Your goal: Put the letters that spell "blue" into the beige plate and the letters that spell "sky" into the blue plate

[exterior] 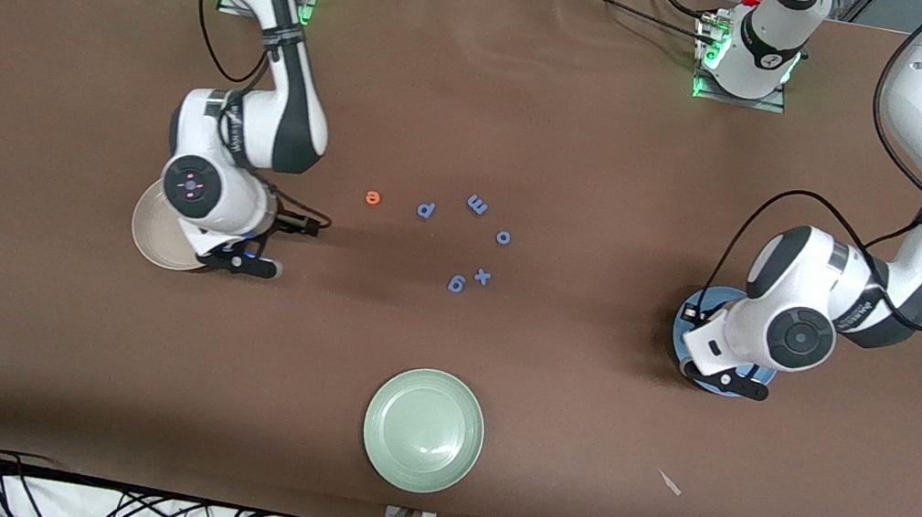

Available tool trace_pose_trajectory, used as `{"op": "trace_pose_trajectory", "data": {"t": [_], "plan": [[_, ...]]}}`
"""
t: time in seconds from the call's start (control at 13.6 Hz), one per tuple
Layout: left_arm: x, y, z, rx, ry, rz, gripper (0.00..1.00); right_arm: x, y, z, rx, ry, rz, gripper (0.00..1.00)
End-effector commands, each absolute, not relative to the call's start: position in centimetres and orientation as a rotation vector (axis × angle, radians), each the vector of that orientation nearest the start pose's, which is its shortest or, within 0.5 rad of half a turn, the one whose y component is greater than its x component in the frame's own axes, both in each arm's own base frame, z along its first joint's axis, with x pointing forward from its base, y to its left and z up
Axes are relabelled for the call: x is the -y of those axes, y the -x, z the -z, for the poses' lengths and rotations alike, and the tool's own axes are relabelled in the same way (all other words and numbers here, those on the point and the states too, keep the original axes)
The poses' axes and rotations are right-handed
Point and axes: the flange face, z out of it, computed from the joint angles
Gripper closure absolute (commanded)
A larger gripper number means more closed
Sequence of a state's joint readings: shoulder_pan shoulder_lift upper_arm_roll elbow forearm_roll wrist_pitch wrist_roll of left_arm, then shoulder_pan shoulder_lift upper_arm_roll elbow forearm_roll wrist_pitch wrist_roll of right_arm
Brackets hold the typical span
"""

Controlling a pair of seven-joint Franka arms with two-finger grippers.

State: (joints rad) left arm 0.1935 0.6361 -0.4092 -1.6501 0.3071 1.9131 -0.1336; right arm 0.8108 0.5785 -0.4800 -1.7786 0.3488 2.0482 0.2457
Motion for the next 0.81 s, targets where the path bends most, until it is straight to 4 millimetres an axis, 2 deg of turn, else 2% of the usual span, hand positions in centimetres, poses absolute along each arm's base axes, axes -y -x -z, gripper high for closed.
{"op": "trace_pose_trajectory", "data": {"t": [0.0, 0.15, 0.29, 0.37, 0.51, 0.74], "plan": [[9.3, -64.5, -26.1, -0.369, 3.026, -0.423, 0.00, -26.0, -55.4, -24.3, -0.162, 3.141, -0.279, 0.00], [9.6, -65.2, -27.8, -0.367, 3.036, -0.371, 0.00, -27.3, -52.6, -23.3, -0.137, 3.121, -0.187, 0.00], [10.9, -65.9, -31.6, -0.363, 3.065, -0.301, 0.00, -29.3, -50.3, -22.2, -0.162, 3.101, -0.136, 0.00], [10.9, -66.2, -33.7, -0.358, 3.059, -0.282, 0.00, -30.5, -49.3, -21.5, -0.185, 3.092, -0.113, 0.00], [12.2, -66.0, -38.8, -0.364, 3.078, -0.240, 0.00, -32.2, -47.9, -20.4, -0.160, 3.084, -0.094, 0.00], [11.9, -65.0, -47.2, -0.326, 3.103, -0.237, 0.00, -33.1, -46.2, -19.2, -0.116, 3.091, -0.123, 0.00]]}}
